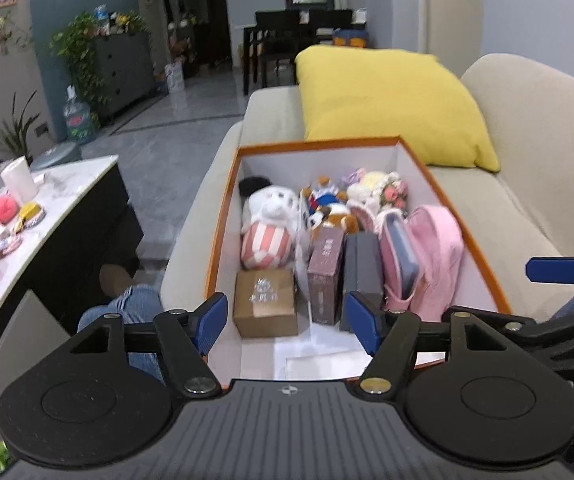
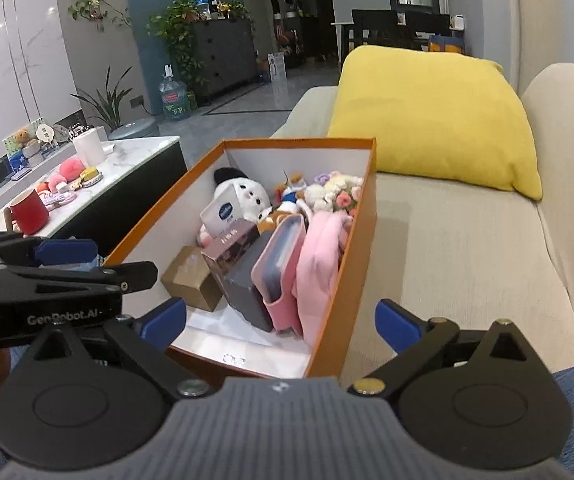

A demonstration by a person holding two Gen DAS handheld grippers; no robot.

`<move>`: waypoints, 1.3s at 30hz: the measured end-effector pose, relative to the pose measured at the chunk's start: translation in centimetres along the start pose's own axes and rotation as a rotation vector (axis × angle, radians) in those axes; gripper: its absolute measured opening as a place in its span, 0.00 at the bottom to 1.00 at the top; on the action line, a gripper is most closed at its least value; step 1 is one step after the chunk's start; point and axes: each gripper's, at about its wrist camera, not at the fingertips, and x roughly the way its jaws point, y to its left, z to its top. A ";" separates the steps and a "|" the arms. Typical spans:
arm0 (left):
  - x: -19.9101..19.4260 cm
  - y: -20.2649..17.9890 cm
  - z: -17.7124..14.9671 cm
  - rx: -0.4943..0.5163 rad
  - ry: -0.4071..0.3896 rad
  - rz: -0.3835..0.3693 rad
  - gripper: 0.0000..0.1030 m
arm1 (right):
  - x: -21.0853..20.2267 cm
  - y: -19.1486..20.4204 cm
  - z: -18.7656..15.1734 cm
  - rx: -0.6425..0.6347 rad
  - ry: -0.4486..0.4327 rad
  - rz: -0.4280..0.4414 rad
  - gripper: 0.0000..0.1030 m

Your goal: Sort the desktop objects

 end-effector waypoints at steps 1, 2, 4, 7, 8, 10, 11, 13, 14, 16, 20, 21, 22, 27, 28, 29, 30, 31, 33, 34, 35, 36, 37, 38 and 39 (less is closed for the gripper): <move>0.2 0.0 -0.1 -0.001 0.009 0.002 0.75 | 0.2 0.1 0.0 -0.004 0.004 -0.001 0.98; 0.5 0.0 -0.1 0.000 0.016 0.004 0.75 | 0.4 0.2 0.0 -0.010 0.008 -0.004 0.98; 0.9 -0.1 -0.2 0.005 0.032 0.019 0.75 | 0.7 0.2 -0.1 -0.018 0.016 -0.012 0.98; 1.4 -0.1 -0.4 0.002 0.059 0.028 0.75 | 1.3 0.1 -0.2 -0.019 0.028 -0.011 0.98; 1.5 -0.1 -0.4 0.000 0.070 0.030 0.75 | 1.5 0.0 -0.2 -0.014 0.034 -0.008 0.98; 2.0 -0.2 -0.5 0.000 0.092 0.039 0.75 | 2.0 -0.1 -0.2 -0.007 0.045 -0.008 0.98; 2.3 -0.2 -0.6 0.001 0.101 0.045 0.75 | 2.2 0.0 -0.3 -0.009 0.053 -0.011 0.98; 2.7 -0.2 -0.7 0.001 0.114 0.055 0.75 | 2.7 0.0 -0.3 -0.019 0.064 -0.016 0.98; 2.8 -0.2 -0.8 -0.002 0.122 0.057 0.75 | 2.9 0.1 -0.3 -0.024 0.070 -0.019 0.98; 3.2 -0.1 -0.9 -0.014 0.144 0.057 0.75 | 3.3 0.2 -0.3 -0.033 0.081 -0.025 0.98; 3.6 -0.1 -1.2 -0.024 0.166 0.058 0.75 | 3.9 0.0 -0.6 -0.029 0.099 -0.034 0.98; 3.6 -0.1 -1.2 -0.024 0.166 0.058 0.76 | 3.9 0.0 -0.6 -0.024 0.099 -0.035 0.98; 3.6 -0.1 -1.2 -0.026 0.167 0.059 0.76 | 4.0 -0.1 -0.7 -0.020 0.100 -0.034 0.98; 3.7 0.0 -1.3 -0.034 0.173 0.060 0.76 | 4.1 -0.1 -0.6 -0.017 0.104 -0.040 0.98; 3.7 0.0 -1.3 -0.036 0.173 0.059 0.76 | 4.1 -0.1 -0.6 -0.017 0.105 -0.041 0.98; 3.7 0.0 -1.3 -0.037 0.173 0.057 0.76 | 4.1 -0.1 -0.6 -0.018 0.104 -0.041 0.98; 3.7 0.0 -1.3 -0.039 0.173 0.054 0.76 | 4.1 -0.1 -0.6 -0.019 0.103 -0.041 0.98; 3.7 0.0 -1.3 -0.041 0.173 0.052 0.76 | 4.1 -0.1 -0.7 -0.018 0.103 -0.041 0.98; 3.7 0.0 -1.3 -0.041 0.173 0.052 0.76 | 4.0 -0.1 -0.7 -0.017 0.103 -0.041 0.98; 3.7 0.0 -1.3 -0.041 0.173 0.052 0.76 | 4.1 -0.1 -0.6 -0.019 0.103 -0.041 0.98; 3.6 0.0 -1.3 -0.041 0.172 0.052 0.76 | 4.1 -0.1 -0.6 -0.020 0.103 -0.042 0.98; 3.6 0.0 -1.3 -0.041 0.171 0.051 0.76 | 4.1 -0.1 -0.6 -0.020 0.103 -0.042 0.98; 3.6 0.0 -1.3 -0.044 0.170 0.049 0.76 | 4.0 -0.1 -0.7 -0.022 0.101 -0.043 0.98; 3.5 0.0 -1.3 -0.046 0.171 0.048 0.77 | 4.0 -0.1 -0.7 -0.021 0.101 -0.043 0.98; 3.5 0.0 -1.3 -0.047 0.172 0.049 0.77 | 4.0 -0.1 -0.7 -0.021 0.100 -0.044 0.98</move>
